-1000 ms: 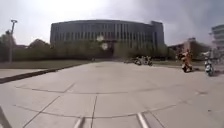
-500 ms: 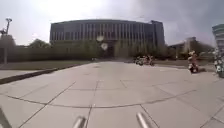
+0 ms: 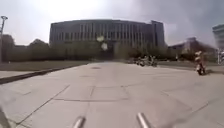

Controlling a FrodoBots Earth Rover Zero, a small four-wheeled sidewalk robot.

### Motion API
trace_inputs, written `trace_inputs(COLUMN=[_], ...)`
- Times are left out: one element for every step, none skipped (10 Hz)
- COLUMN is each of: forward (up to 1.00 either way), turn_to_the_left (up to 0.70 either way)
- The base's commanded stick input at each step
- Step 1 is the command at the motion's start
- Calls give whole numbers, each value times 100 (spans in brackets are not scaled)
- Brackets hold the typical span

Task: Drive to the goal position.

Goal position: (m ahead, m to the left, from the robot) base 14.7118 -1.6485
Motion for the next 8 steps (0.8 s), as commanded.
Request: trace_inputs(forward=[100, 100, 100, 100, 100, 100, 100, 100], turn_to_the_left=[0, 0, 0, 0, 0, 0, 0, 0])
